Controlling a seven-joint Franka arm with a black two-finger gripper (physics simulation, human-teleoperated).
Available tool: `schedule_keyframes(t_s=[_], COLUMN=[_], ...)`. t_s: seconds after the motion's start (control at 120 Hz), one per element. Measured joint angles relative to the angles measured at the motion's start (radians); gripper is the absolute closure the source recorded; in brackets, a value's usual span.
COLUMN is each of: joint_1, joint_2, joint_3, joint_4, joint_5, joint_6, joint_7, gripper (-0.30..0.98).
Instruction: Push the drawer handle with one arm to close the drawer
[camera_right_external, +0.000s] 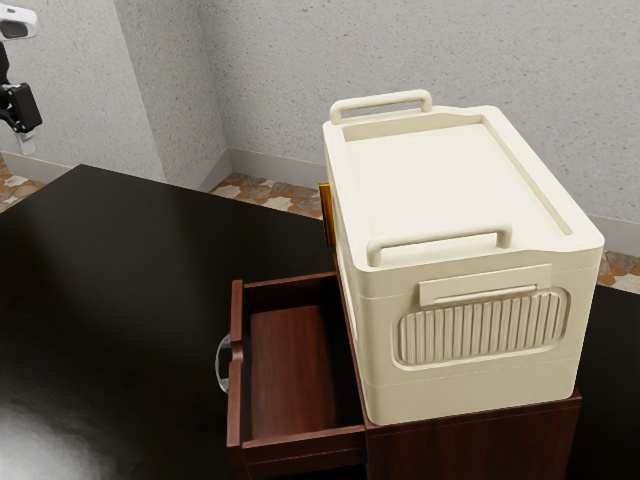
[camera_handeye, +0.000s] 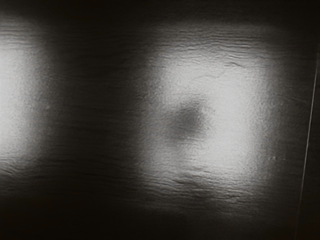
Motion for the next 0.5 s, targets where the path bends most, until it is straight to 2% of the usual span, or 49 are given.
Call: schedule_keyframes(t_s=[0.15, 0.242, 0.342, 0.433, 0.5], joint_1=[0.002, 0.0, -0.018, -0.055, -0.095], joint_2=[-0.008, -0.018, -0.016, -0.011, -0.01], joint_3=[0.022, -0.065, -0.115, -0.124, -0.134], joint_4=[0.013, 0.212, 0.259, 0.263, 0.248], joint_5=[-0.021, 0.011, 0.025, 0.03, 0.06], joint_6=[-0.002, -0.058, -0.101, -0.125, -0.138], joint_7=[-0.003, -0.008, -0.01, -0.003, 0.005], gripper=[0.0, 0.0, 0.01, 0.23, 0.4])
